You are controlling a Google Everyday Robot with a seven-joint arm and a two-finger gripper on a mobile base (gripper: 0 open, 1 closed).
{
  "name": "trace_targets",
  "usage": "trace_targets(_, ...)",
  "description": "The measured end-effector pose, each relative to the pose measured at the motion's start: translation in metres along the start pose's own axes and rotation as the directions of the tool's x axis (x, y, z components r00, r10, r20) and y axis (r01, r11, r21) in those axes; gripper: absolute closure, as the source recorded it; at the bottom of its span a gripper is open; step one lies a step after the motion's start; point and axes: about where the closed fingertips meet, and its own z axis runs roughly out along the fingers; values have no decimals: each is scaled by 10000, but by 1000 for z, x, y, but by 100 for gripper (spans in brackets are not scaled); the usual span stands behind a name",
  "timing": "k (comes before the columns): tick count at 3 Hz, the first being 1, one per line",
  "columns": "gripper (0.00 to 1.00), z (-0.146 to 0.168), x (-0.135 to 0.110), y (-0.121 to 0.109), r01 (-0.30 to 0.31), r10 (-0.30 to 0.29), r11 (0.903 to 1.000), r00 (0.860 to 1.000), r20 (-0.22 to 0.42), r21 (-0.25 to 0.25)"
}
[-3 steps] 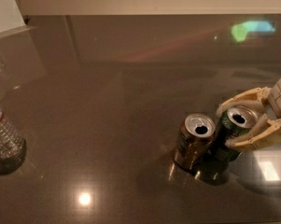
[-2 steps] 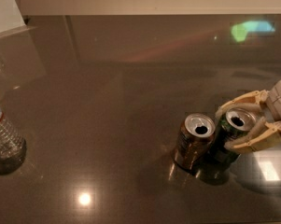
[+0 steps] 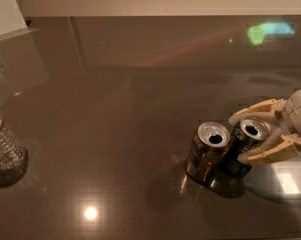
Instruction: Move green can near orange can
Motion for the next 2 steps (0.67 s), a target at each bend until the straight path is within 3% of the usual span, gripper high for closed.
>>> trace_targets(1,0,1,0,-2,-40,40,10000,10000,75,-37)
trace_targets(2,0,1,0,-2,-39,39,10000,10000,75,-37)
